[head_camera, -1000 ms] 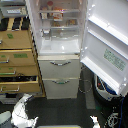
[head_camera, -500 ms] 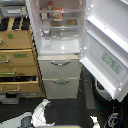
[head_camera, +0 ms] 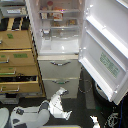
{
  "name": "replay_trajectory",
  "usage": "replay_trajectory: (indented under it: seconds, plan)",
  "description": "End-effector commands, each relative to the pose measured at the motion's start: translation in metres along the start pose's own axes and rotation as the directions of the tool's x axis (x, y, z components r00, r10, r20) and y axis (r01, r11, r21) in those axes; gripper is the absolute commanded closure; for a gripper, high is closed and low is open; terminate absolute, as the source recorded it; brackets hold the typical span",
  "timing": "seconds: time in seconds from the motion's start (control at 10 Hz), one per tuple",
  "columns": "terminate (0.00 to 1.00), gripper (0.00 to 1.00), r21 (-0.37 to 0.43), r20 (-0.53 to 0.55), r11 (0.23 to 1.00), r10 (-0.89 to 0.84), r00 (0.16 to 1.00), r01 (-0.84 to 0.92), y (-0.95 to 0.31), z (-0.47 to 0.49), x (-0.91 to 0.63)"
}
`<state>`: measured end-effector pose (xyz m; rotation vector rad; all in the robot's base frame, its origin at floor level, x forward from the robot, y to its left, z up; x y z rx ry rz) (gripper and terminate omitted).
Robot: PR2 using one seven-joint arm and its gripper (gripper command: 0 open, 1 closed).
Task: Opening the fridge
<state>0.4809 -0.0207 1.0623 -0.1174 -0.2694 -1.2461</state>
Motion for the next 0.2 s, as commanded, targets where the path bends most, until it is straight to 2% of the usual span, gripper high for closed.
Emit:
replay_trajectory:
  seconds: [0.1,0.2]
  plan:
    - [0.00,0.00,-0.049,0.054,0.991,0.128,0.990,-0.125,0.0656,0.0262,0.0428]
    - [1.00,0.00,-0.030,0.043,0.989,0.149,0.988,-0.148,0.0746,0.0224,0.0352]
